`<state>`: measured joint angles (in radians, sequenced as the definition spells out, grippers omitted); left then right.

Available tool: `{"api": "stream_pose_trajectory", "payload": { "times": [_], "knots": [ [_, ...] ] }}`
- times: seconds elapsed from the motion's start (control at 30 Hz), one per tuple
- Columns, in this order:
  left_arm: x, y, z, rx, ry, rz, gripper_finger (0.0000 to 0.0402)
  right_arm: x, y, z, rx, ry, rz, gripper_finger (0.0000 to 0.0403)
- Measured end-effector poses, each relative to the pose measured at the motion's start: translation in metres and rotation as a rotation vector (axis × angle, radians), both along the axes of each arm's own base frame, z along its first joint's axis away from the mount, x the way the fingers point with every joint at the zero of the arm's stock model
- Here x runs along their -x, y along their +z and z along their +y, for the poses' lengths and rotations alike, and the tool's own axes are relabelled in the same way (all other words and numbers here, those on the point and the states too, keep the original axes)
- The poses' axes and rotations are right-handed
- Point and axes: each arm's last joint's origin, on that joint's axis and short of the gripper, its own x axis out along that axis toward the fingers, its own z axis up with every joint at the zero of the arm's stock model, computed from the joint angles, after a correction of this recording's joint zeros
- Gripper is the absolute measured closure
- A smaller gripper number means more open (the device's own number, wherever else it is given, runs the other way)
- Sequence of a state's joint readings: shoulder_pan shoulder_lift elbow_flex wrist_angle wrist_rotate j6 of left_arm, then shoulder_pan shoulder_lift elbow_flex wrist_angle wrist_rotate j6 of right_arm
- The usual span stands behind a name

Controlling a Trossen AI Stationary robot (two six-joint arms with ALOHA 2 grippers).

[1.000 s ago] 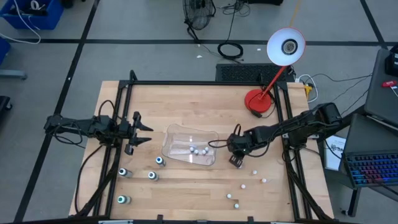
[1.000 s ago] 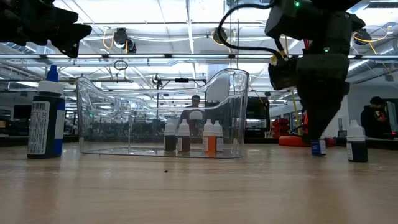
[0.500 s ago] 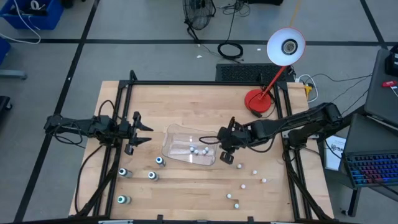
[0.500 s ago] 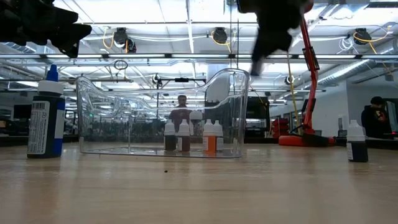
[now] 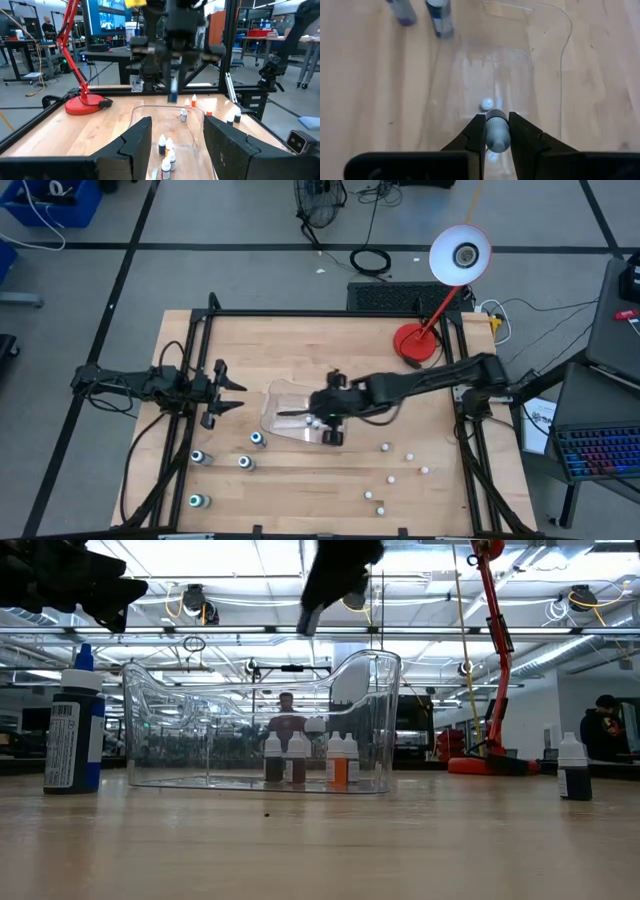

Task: Pick & Place food coloring
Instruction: Put the small blue food coloring bottle into the transparent bin

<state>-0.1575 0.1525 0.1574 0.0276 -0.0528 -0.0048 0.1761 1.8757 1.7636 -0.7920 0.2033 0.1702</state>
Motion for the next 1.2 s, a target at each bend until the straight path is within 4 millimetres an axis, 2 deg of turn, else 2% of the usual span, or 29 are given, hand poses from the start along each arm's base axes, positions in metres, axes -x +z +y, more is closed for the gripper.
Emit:
{"api": "stream_pose_trajectory", "payload": {
  "times": [0.2, 0.4, 0.57, 0.87, 1.03, 1.2],
  "knots": [
    [0.0, 0.0, 0.0, 0.0, 0.0, 0.0, 0.022, -0.038, -0.037, -0.014, -0.014, 0.054, 0.113, 0.0354],
    [0.0, 0.0, 0.0, 0.0, 0.0, 0.0, 0.0219, -0.048, -0.072, -0.04, -0.023, 0.012, 0.242, 0.0354],
    [0.0, 0.0, 0.0, 0.0, 0.0, 0.0, 0.022, -0.047, -0.082, -0.049, -0.053, -0.015, 0.299, 0.0354],
    [0.0, 0.0, 0.0, 0.0, 0.0, 0.0, 0.022, -0.039, -0.104, -0.047, -0.138, -0.013, 0.369, 0.0354],
    [0.0, 0.0, 0.0, 0.0, 0.0, 0.0, 0.022, -0.038, -0.108, -0.047, -0.147, -0.035, 0.368, 0.0353],
    [0.0, 0.0, 0.0, 0.0, 0.0, 0.0, 0.022, -0.038, -0.108, -0.047, -0.159, -0.06, 0.365, 0.0291]
  ]
}}
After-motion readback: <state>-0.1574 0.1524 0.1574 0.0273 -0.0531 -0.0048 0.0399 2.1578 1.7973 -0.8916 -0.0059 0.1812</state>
